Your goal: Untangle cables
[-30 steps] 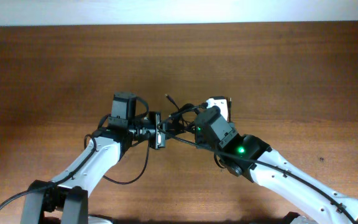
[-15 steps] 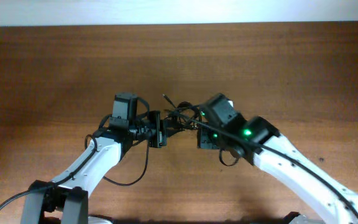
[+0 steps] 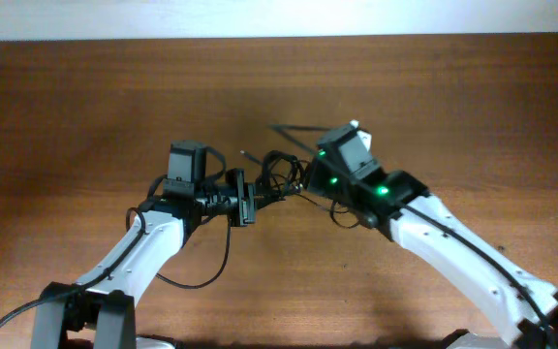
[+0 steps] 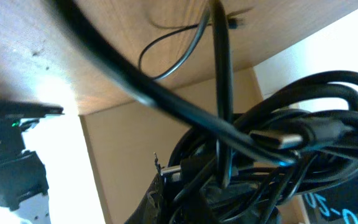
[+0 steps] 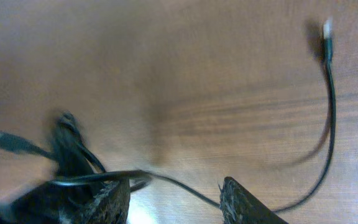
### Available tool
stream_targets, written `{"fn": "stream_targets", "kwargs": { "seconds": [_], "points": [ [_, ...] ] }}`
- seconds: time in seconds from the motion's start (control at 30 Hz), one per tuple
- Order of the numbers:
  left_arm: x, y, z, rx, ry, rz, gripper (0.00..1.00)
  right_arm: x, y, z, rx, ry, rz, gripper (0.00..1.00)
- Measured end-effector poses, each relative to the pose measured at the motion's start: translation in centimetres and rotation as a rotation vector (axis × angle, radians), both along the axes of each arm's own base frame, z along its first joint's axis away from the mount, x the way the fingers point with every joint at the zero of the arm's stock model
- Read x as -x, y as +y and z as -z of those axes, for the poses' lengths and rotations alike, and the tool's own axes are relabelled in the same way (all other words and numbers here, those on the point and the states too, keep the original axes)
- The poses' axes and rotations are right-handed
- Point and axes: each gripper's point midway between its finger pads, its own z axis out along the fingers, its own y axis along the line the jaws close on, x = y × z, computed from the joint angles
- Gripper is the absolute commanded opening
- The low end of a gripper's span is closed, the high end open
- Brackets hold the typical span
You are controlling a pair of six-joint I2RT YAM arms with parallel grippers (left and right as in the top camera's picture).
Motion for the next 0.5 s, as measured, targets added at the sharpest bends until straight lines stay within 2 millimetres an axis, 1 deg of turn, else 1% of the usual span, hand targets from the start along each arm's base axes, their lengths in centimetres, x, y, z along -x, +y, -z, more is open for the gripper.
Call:
{"fn": "stream_targets", "kwargs": {
  "seconds": [0.07, 0.1, 0.17, 0.2, 0.23, 0.27, 0.3, 0.37, 0.43, 0.47, 0.5],
  "points": [
    [0.9, -0.7, -0.2, 0.023, 0.016, 0.04, 0.0, 0.1, 1.0, -2.2, -0.086, -0.03, -0.054, 0.48],
    [1.0, -0.8, -0.3, 0.027, 0.017, 0.047, 0.0, 0.1, 1.3, -2.6, -0.099, -0.038, -0.077, 0.48],
    [1.1, -0.9, -0.4, 0.033, 0.02, 0.051, 0.0, 0.4, 1.4, -2.2, -0.081, -0.03, -0.117, 0.48],
    [1.2, -0.9, -0.5, 0.04, 0.021, 0.058, 0.0, 0.7, 1.0, -0.8, -0.033, 0.004, -0.13, 0.48],
    [1.3, -0.9, -0.4, 0.04, 0.024, 0.058, 0.0, 0.7, 0.9, -0.1, -0.006, 0.014, -0.142, 0.48],
    [1.4, -0.9, -0.2, 0.035, 0.03, 0.055, 0.0, 1.1, 0.2, 0.5, 0.043, 0.026, -0.174, 0.48],
    [1.4, -0.9, -0.1, 0.034, 0.032, 0.055, 0.0, 1.3, -0.1, 0.4, 0.061, 0.026, -0.189, 0.48],
    [1.3, -0.8, -0.1, 0.029, 0.029, 0.048, 0.0, 2.2, -2.0, -1.2, 0.084, 0.011, -0.195, 0.48],
    [1.0, -0.5, 0.1, 0.022, 0.027, 0.034, 0.0, 3.5, -2.9, -2.6, 0.11, -0.007, -0.231, 0.48],
    [1.0, -0.5, 0.1, 0.021, 0.027, 0.034, 0.0, 4.2, -3.3, -2.2, 0.13, 0.024, -0.243, 0.48],
    [1.0, -0.5, 0.1, 0.021, 0.026, 0.034, 0.0, 4.6, -3.2, -2.0, 0.123, 0.042, -0.259, 0.48]
  ]
}}
